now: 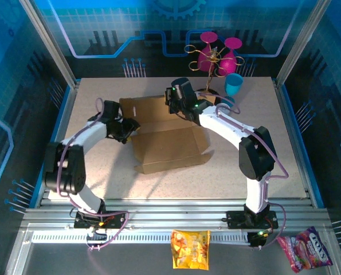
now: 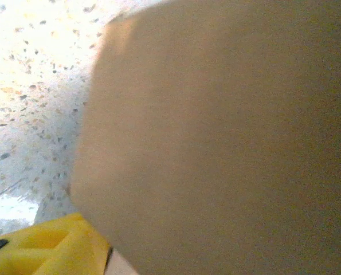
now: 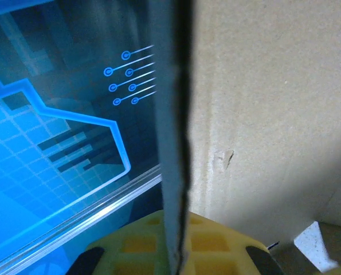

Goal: Fold the paper box

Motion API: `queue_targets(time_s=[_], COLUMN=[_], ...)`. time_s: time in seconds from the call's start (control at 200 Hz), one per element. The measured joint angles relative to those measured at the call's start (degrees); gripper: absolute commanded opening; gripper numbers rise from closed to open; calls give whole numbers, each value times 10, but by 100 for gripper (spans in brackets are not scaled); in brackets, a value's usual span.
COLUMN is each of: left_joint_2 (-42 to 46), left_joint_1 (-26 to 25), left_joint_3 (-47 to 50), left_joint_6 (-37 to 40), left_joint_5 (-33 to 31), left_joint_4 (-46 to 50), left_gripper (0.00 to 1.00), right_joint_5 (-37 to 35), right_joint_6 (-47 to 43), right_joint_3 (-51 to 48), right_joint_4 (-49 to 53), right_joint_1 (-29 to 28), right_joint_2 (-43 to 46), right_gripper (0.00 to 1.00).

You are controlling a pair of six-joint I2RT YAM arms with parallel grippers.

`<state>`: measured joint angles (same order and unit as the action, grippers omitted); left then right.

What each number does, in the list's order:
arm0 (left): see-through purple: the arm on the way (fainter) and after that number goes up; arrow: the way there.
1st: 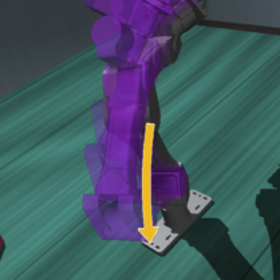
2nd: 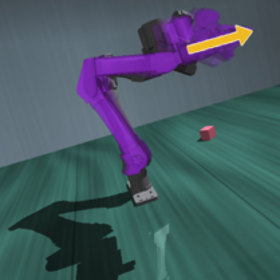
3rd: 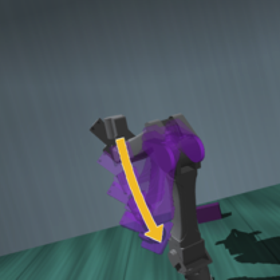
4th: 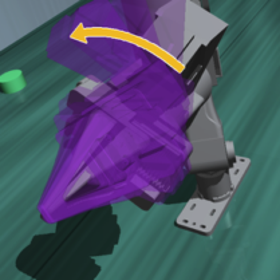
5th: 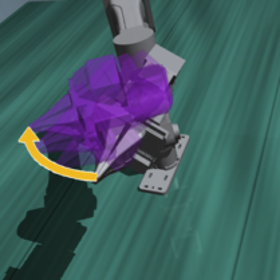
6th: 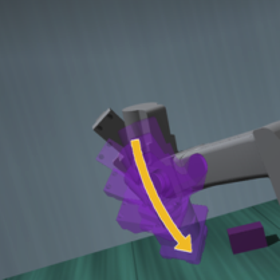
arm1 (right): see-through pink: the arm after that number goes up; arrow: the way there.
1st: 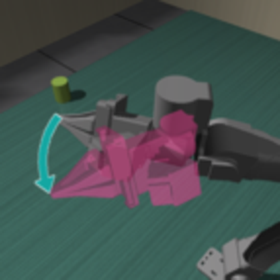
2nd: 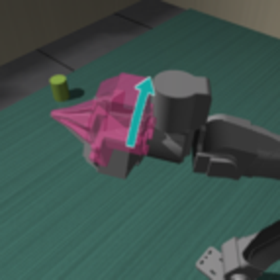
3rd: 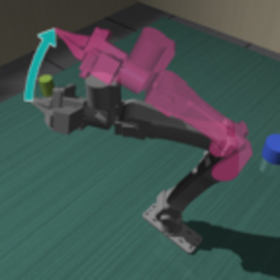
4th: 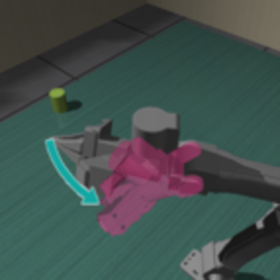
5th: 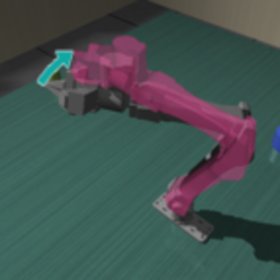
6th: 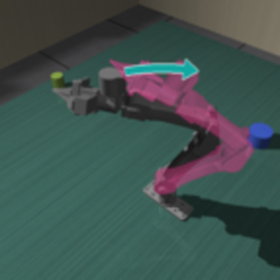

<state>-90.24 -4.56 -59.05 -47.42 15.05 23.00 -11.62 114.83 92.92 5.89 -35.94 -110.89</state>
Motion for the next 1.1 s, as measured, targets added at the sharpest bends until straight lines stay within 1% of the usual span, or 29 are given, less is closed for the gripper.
queue_targets(time_s=[0.14, 0.195, 0.3, 0.395, 0.545, 0.65, 0.846, 0.996, 1.096], left_joint_2=[120, 152, 186, 197, 182, 142, 62, 47, 37], left_joint_1=[0, 0, 8, 43, 114, 139, 148, 148, 147], left_joint_3=[-2, -7, -21, -39, -83, -114, -119, -101, -94], left_joint_6=[26, 35, 51, 70, 91, 109, 119, 134, 151], left_joint_5=[-2, -1, 0, -8, -39, -52, -46, -25, -8], left_joint_4=[36, 56, 97, 134, 164, 166, 154, 124, 102], left_gripper=[71, 72, 69, 64, 56, 52, 51, 52, 57], right_joint_5=[2, 3, 7, 14, 27, 31, 36, 47, 51], right_joint_6=[-12, -16, -27, -39, -56, -67, -91, -99, -104], right_joint_3=[-4, -4, -9, -19, -30, -38, -68, -85, -86], right_joint_4=[-17, -20, -29, -37, -41, -47, -66, -75, -76], right_joint_1=[1, 2, 4, 5, 6, 8, 8, 9, 9], right_joint_2=[-10, -14, -19, -19, -19, -19, -19, -19, -19], right_gripper=[0, 0, 0, 0, 0, 0, 0, 0, 0])
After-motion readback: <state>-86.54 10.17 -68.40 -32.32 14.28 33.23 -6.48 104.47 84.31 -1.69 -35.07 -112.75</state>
